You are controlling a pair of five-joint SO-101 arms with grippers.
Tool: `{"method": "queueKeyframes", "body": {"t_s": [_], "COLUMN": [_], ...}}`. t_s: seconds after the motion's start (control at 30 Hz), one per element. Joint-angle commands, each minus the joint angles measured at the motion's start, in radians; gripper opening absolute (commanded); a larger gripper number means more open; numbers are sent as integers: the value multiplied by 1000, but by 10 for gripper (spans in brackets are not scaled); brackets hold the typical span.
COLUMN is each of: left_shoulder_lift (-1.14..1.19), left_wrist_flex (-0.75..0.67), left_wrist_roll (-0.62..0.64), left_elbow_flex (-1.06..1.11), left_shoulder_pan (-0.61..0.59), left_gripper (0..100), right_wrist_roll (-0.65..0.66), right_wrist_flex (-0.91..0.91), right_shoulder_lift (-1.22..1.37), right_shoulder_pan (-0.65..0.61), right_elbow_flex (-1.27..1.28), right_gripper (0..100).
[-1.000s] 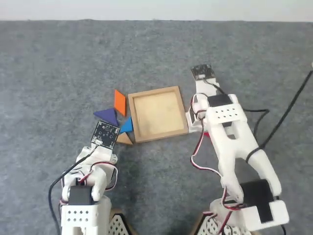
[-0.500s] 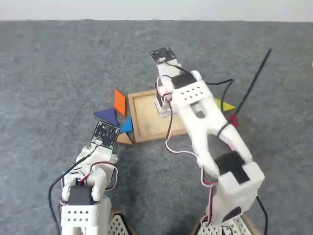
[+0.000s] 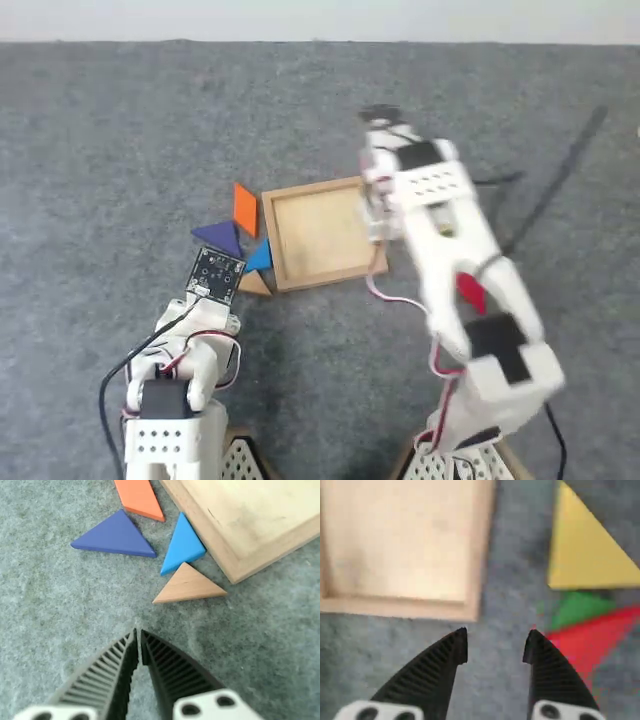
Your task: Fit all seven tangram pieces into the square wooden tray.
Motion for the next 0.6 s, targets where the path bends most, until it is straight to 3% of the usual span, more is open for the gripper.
{"method": "queueKeyframes", "body": {"t_s": [0.0,0.2,0.43,0.57], "left_shoulder_lift": [-17,-17,-17,-17], "left_wrist_flex": [5,5,5,5], "left_wrist_roll": [2,2,2,2], "left_elbow_flex": [-7,-7,-7,-7], "left_shoulder_pan": [-3,-3,-3,-3], "left_gripper": [13,13,13,13], "right_wrist_roll": [46,141,121,48], "right_wrist_flex": [-111,-194,-251,-320], "right_shoulder_lift": [-334,-516,-515,-515], "right_shoulder_pan": [139,211,282,280], "right_elbow_flex": [290,578,609,652], "right_gripper": [188,195,405,396]}}
